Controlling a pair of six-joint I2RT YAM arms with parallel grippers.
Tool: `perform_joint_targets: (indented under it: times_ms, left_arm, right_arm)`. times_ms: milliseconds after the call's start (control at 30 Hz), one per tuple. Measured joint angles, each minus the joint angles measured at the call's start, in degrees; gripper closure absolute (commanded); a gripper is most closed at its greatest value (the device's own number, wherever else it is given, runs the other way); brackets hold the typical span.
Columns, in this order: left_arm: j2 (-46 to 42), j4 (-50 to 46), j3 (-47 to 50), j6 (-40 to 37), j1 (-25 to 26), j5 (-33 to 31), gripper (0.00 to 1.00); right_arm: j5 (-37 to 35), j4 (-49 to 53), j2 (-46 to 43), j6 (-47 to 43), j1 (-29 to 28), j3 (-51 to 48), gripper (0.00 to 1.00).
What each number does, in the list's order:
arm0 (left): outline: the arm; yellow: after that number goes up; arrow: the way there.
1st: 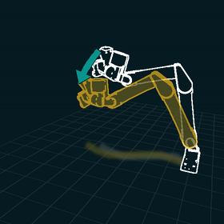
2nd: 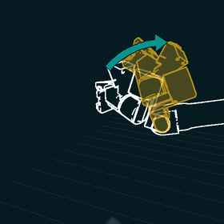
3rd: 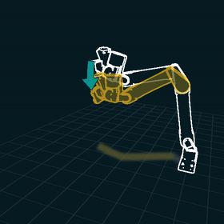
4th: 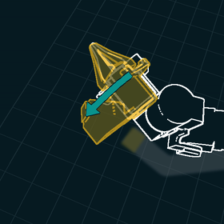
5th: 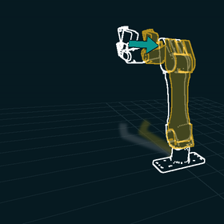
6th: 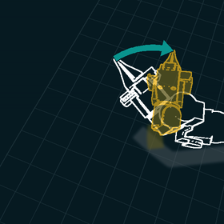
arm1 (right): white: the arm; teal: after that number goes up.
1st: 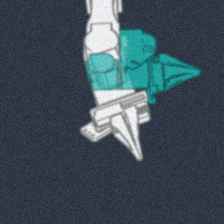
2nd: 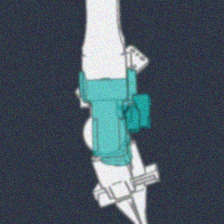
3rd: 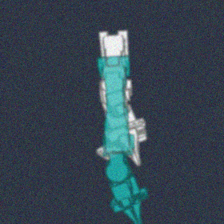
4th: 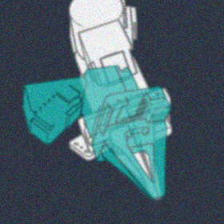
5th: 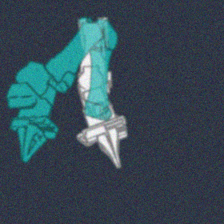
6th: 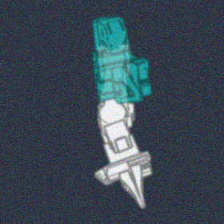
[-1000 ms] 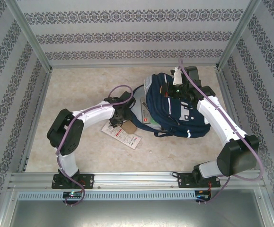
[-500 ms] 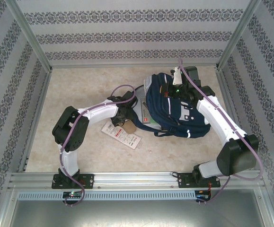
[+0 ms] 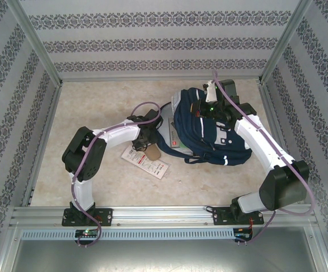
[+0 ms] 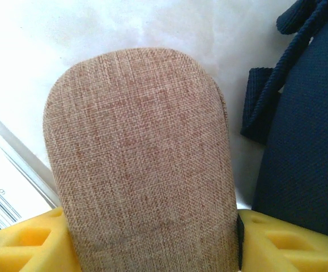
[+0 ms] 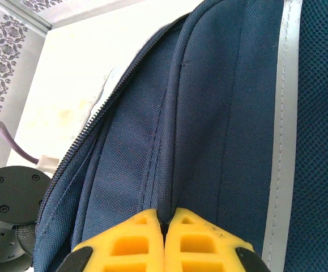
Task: Pack the student bag
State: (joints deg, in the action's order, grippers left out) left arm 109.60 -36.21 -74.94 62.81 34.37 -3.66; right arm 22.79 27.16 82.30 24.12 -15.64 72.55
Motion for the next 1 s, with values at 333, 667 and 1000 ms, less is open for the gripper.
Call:
perform_joint_targets:
  times_ms: [333, 667, 1000]
  left_arm:
    - [-6.80, -2.45, -1.18, -5.44, -0.48, -2.71, 0.44]
    - [-5.64, 1.55, -14.25, -19.47, -0.63, 1.53, 0.45]
    - [8.04, 4.28, -26.25, -30.73, -0.68, 4.76, 0.45]
  right_arm:
    - [0.46, 0.00, -0.02, 0.04, 0.31, 0.00, 1.00]
    - [6.54, -0.72, -0.42, 1.68, 3.89, 0.00, 1.00]
    - [8.96, -0.81, -0.52, 2.78, 4.28, 0.00, 1.00]
